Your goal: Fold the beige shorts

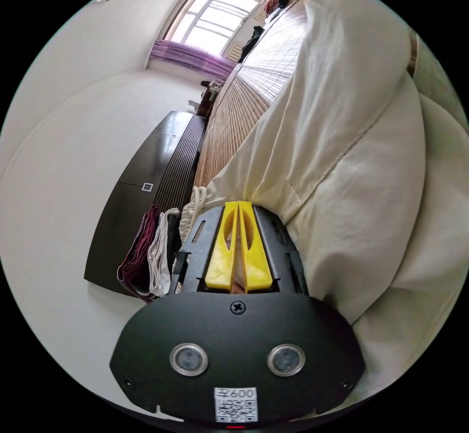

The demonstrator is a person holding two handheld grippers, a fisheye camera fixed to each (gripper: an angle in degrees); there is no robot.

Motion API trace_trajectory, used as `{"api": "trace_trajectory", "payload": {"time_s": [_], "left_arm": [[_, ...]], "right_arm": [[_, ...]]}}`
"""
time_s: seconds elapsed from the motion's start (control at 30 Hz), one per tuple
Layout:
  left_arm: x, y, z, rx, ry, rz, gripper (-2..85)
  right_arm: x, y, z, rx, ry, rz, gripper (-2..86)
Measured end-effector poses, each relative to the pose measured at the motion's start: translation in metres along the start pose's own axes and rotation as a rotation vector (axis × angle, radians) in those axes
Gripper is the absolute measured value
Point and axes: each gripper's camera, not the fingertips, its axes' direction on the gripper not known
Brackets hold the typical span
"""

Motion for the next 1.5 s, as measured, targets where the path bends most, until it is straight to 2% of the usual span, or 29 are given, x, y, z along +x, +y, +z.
{"api": "trace_trajectory", "payload": {"time_s": [0.03,0.07,0.1,0.17,0.27,0.37,0.43,0.53,0.6,0.73,0.83,0.9,0.97,1.03,1.1,1.13,1.2,1.27,1.3,1.37,1.43,1.5], "left_arm": [[-0.002,0.0,-0.001,0.004,-0.002,-0.004,0.2],[-0.004,0.0,-0.002,0.009,-0.005,-0.003,0.2],[-0.005,-0.001,-0.001,0.002,-0.015,0.0,0.2],[-0.009,-0.001,-0.002,0.001,-0.025,-0.001,0.3],[-0.016,-0.002,-0.003,-0.013,-0.038,-0.009,0.4],[-0.023,-0.003,-0.005,-0.016,-0.046,-0.007,0.4],[-0.027,-0.004,-0.005,-0.017,-0.05,-0.005,0.4],[-0.034,-0.005,-0.007,-0.018,-0.06,-0.001,0.3],[-0.04,-0.006,-0.009,-0.019,-0.065,0.001,0.3],[-0.052,-0.008,-0.009,-0.023,-0.058,0.001,0.3],[-0.073,-0.012,0.001,-0.055,-0.019,-0.022,0.3],[-0.109,-0.018,0.028,-0.17,0.034,-0.127,0.3],[-0.147,-0.02,0.051,-0.26,0.136,-0.277,0.2],[-0.181,-0.018,0.07,-0.317,0.257,-0.418,0.2],[-0.2,-0.017,0.082,-0.324,0.324,-0.464,0.2],[-0.2,-0.017,0.082,-0.317,0.32,-0.454,0.2],[-0.192,-0.019,0.077,-0.294,0.264,-0.4,0.2],[-0.185,-0.023,0.073,-0.296,0.216,-0.359,0.2],[-0.182,-0.025,0.072,-0.296,0.195,-0.344,0.2],[-0.18,-0.026,0.07,-0.294,0.184,-0.337,0.2],[-0.183,-0.025,0.07,-0.292,0.195,-0.342,0.2],[-0.185,-0.023,0.069,-0.283,0.21,-0.348,0.2]], "right_arm": [[0.014,-0.005,-0.004,-0.038,0.008,-0.025,-0.8],[0.044,-0.01,0.001,-0.172,0.056,-0.025,-0.8],[0.081,-0.007,0.011,-0.348,0.189,0.092,-0.8],[0.137,0.01,0.007,-0.488,0.388,0.287,-0.8],[0.197,0.035,-0.052,-0.389,0.528,0.547,-0.8],[0.213,0.047,-0.086,-0.301,0.528,0.571,-0.8],[0.215,0.047,-0.081,-0.352,0.488,0.552,-0.8],[0.191,0.032,-0.064,-0.428,0.545,0.405,-0.8],[0.168,0.018,-0.053,-0.424,0.575,0.292,-0.8],[0.137,0.001,-0.031,-0.435,0.498,0.202,-0.8],[0.116,-0.012,-0.032,-0.357,0.584,0.152,-0.7],[0.089,-0.011,-0.041,-0.261,0.656,0.051,-0.5],[0.063,0.003,-0.032,-0.278,0.601,-0.053,0.1],[0.032,0.033,0.001,-0.422,0.435,-0.194,1.5],[-0.017,0.101,0.061,-0.707,0.189,-0.374,7.9],[-0.03,0.122,0.075,-0.783,0.12,-0.419,8.7],[-0.081,0.224,0.127,-1.171,-0.157,-0.558,9.1],[-0.112,0.302,0.147,-1.392,-0.299,-0.62,7.4],[-0.123,0.346,0.156,-1.478,-0.279,-0.657,6.7],[-0.129,0.397,0.164,-1.533,-0.158,-0.751,6.1],[-0.124,0.428,0.165,-1.528,-0.044,-0.838,5.4],[-0.114,0.449,0.164,-1.535,-0.013,-0.841,4.7]]}}
